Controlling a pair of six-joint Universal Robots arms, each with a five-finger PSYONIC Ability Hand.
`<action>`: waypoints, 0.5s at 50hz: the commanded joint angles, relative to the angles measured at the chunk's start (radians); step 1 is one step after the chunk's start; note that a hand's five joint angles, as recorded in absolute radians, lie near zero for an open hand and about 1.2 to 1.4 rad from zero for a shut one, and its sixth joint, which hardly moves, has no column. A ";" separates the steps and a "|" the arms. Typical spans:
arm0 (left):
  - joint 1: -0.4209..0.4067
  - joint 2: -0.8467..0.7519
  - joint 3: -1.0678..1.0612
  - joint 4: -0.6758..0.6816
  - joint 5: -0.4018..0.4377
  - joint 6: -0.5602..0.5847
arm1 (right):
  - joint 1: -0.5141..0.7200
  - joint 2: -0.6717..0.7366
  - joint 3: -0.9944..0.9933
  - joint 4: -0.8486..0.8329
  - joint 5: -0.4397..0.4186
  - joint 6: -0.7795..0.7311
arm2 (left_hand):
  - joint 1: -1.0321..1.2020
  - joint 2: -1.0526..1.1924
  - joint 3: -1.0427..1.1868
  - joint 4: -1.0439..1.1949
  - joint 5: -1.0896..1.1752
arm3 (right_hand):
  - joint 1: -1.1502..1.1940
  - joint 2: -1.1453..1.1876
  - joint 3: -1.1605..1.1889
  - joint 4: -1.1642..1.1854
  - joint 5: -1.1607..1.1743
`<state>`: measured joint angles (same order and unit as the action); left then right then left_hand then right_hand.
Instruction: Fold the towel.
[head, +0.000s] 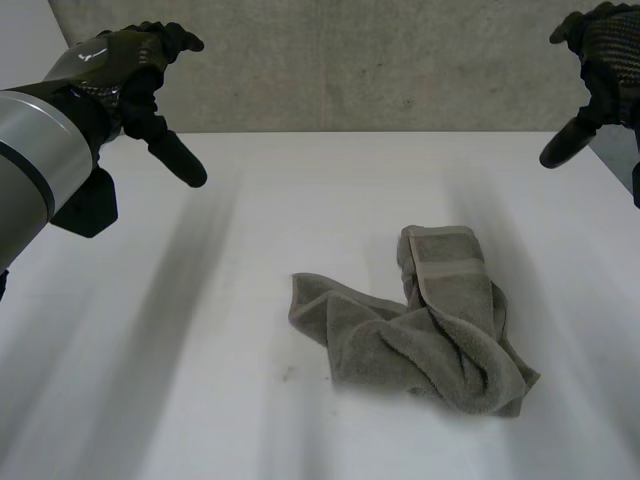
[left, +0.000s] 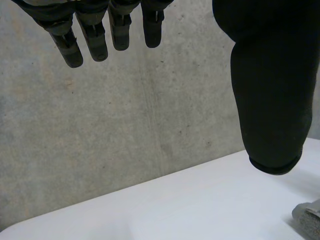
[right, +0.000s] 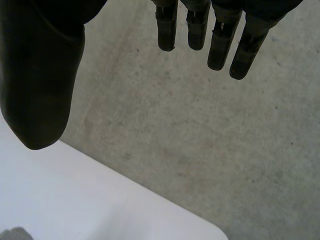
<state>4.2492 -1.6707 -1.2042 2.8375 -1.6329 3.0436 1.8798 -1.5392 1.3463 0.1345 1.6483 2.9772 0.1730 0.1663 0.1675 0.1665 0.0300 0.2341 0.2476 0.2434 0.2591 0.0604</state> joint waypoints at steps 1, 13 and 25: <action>0.000 0.002 0.002 -0.018 -0.015 0.001 | -0.007 0.016 -0.019 0.036 0.015 -0.009 | 0.002 0.009 0.008 0.009 -0.029 | -0.060 -0.073 -0.069 -0.085 -0.060; 0.000 0.000 0.005 -0.021 -0.016 0.012 | -0.022 0.016 -0.025 0.054 0.005 -0.009 | 0.002 0.009 0.008 0.009 -0.029 | -0.060 -0.073 -0.069 -0.085 -0.060; 0.000 0.000 0.000 -0.020 -0.022 0.024 | -0.042 0.045 -0.049 0.123 -0.082 -0.012 | 0.002 0.009 0.008 0.009 -0.029 | -0.060 -0.073 -0.069 -0.085 -0.060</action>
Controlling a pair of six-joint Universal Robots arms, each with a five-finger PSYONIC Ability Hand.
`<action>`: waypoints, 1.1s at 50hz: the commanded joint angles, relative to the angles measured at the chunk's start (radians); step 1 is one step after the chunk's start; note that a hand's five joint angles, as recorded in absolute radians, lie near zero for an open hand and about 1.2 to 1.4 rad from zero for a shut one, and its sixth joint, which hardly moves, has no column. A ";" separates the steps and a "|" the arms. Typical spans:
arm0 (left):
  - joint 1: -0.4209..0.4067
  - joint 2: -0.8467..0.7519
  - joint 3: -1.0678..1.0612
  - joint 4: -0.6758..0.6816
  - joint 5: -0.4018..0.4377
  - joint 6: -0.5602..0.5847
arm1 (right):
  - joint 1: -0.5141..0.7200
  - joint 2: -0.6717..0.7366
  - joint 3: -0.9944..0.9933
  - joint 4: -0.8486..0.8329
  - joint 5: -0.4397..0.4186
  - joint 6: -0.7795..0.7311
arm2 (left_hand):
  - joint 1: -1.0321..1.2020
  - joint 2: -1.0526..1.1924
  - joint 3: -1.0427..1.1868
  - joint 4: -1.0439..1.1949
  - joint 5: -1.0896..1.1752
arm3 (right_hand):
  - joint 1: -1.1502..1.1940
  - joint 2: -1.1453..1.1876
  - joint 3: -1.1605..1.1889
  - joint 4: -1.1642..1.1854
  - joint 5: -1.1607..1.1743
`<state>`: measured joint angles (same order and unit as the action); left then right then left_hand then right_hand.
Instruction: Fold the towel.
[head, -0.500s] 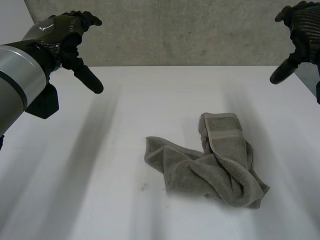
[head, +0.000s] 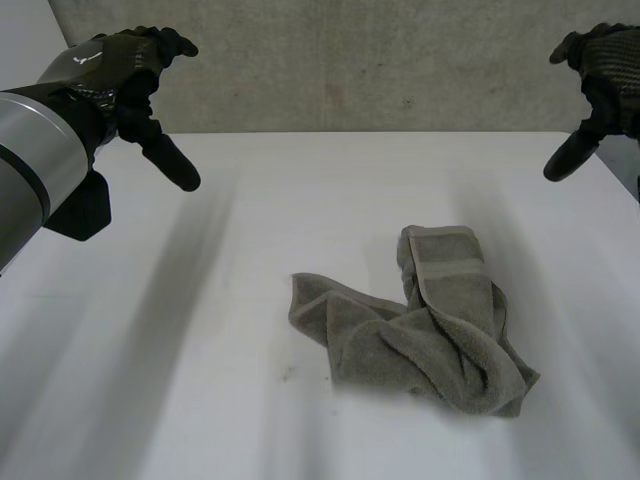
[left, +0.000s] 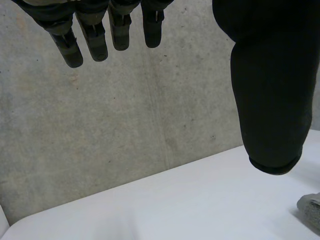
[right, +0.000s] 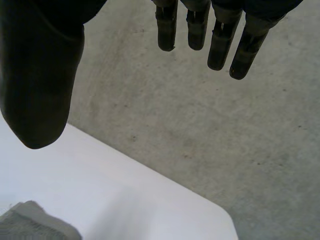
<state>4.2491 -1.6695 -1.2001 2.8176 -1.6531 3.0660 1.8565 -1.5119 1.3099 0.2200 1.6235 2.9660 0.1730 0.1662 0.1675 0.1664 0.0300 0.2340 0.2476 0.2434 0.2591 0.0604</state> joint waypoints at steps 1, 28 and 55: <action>0.000 -0.001 -0.004 0.000 -0.002 0.002 | -0.037 0.016 -0.012 0.039 -0.066 -0.001 | 0.002 0.009 0.008 0.009 -0.029 | -0.059 -0.073 -0.069 -0.085 -0.060; -0.118 -0.377 -0.193 0.293 0.085 0.215 | -0.053 0.272 0.057 0.022 -0.513 -0.699 | 0.046 0.053 0.052 0.053 0.015 | -0.059 -0.073 -0.069 -0.085 -0.060; -0.198 -0.602 -0.230 0.539 0.211 0.211 | 0.010 0.527 0.072 -0.070 -0.527 -1.015 | 0.416 0.423 0.422 0.423 0.385 | 0.723 0.709 0.714 0.698 0.722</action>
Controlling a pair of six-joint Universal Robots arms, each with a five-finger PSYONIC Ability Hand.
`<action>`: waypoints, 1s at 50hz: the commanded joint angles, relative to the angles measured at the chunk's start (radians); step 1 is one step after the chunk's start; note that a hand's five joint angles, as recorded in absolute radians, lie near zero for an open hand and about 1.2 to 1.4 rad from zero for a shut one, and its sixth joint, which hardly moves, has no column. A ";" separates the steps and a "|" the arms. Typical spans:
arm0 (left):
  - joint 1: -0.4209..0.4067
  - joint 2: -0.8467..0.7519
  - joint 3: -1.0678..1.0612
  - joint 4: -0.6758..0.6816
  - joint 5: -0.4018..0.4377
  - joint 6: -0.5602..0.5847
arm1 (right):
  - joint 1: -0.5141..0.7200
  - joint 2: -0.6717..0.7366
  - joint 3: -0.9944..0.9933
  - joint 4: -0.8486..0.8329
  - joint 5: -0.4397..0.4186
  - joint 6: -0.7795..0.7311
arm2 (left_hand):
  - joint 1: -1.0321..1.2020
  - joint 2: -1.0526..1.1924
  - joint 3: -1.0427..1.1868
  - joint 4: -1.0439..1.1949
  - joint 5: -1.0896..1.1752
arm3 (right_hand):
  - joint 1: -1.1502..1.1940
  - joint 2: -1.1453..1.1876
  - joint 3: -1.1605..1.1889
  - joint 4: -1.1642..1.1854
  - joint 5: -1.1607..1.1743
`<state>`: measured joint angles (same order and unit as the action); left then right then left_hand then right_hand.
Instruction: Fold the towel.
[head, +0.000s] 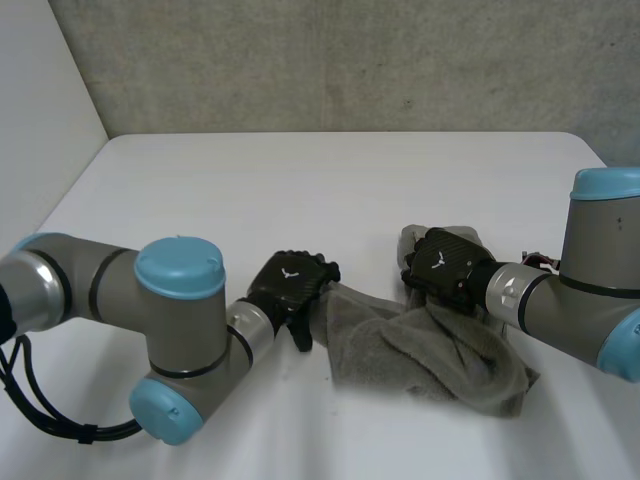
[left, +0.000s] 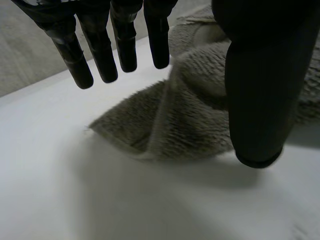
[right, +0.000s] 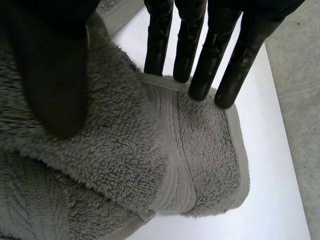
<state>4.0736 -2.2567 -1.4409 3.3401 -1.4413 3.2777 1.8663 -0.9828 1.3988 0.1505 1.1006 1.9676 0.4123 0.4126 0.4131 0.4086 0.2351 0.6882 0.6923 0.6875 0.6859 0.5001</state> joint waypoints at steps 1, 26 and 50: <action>-0.028 -0.021 0.014 0.034 -0.001 0.000 | 0.001 -0.007 -0.024 0.000 -0.005 -0.015 | 0.290 0.290 0.290 0.294 0.293 | 0.382 0.378 0.383 0.384 0.396; 0.165 0.335 0.197 0.196 -0.406 -0.009 | -0.049 -0.263 -0.169 -0.543 0.379 0.637 | 0.984 0.984 0.983 0.988 0.987 | 0.708 0.704 0.709 0.710 0.722; 0.255 0.226 -0.291 0.174 -0.165 0.003 | -0.053 -0.092 0.160 -0.313 0.171 0.426 | 0.984 0.984 0.983 0.988 0.987 | 0.708 0.704 0.709 0.710 0.722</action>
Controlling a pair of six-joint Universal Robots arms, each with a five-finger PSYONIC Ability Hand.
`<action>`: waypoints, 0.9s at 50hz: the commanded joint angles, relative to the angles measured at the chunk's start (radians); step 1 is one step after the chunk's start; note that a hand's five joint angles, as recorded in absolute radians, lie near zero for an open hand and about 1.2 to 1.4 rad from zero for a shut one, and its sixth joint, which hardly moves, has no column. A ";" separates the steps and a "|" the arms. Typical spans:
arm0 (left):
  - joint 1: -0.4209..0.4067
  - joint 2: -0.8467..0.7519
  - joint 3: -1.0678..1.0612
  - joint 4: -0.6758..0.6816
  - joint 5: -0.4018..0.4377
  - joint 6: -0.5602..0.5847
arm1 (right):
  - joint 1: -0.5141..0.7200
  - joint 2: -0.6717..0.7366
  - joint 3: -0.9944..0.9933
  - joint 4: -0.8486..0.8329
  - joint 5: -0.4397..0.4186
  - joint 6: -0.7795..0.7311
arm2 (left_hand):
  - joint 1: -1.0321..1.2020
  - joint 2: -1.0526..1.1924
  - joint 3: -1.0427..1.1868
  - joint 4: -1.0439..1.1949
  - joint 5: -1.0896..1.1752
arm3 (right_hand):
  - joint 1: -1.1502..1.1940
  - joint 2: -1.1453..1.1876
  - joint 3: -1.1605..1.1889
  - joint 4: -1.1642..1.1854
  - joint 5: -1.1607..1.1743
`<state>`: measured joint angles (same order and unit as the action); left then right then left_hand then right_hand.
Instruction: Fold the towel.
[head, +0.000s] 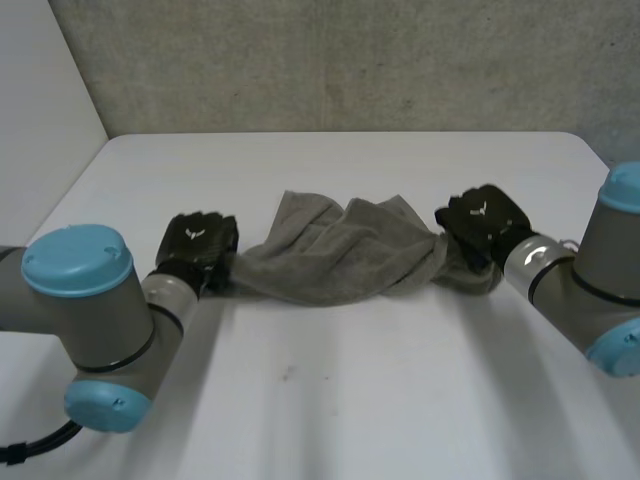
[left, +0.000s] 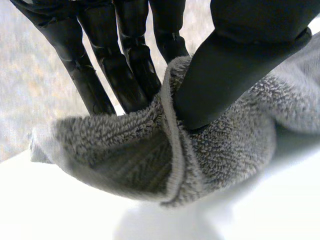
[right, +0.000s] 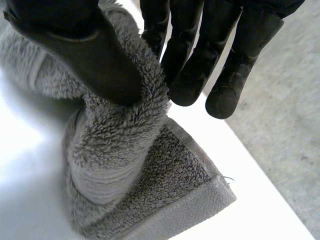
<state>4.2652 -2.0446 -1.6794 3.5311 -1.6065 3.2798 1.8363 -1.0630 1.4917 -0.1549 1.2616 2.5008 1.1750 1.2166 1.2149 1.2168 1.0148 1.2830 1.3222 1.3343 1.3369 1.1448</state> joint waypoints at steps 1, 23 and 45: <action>0.079 0.030 -0.065 -0.024 0.003 0.001 | -0.032 -0.040 0.094 -0.008 0.010 -0.132 | 0.221 0.180 0.181 0.179 0.207 | 0.113 0.074 0.062 0.059 0.077; 0.100 0.258 -0.206 -0.172 0.007 -0.002 | -0.201 -0.330 0.270 0.347 -0.150 -0.340 | 0.221 0.180 0.181 0.179 0.207 | -1.108 -1.148 -1.160 -1.162 -1.145; 0.107 0.329 -0.267 -0.178 0.007 -0.003 | -0.007 -0.028 -0.320 0.521 -0.194 0.283 | 0.221 0.180 0.181 0.179 0.207 | -1.045 -1.085 -1.097 -1.099 -1.082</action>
<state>4.3681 -1.7686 -1.9173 3.3556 -1.5999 3.2765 1.6965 -1.2571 1.3861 0.2534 1.0637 2.7956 1.1750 1.2167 1.2149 1.2168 1.0148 0.2353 0.2445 0.2432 0.2587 0.0604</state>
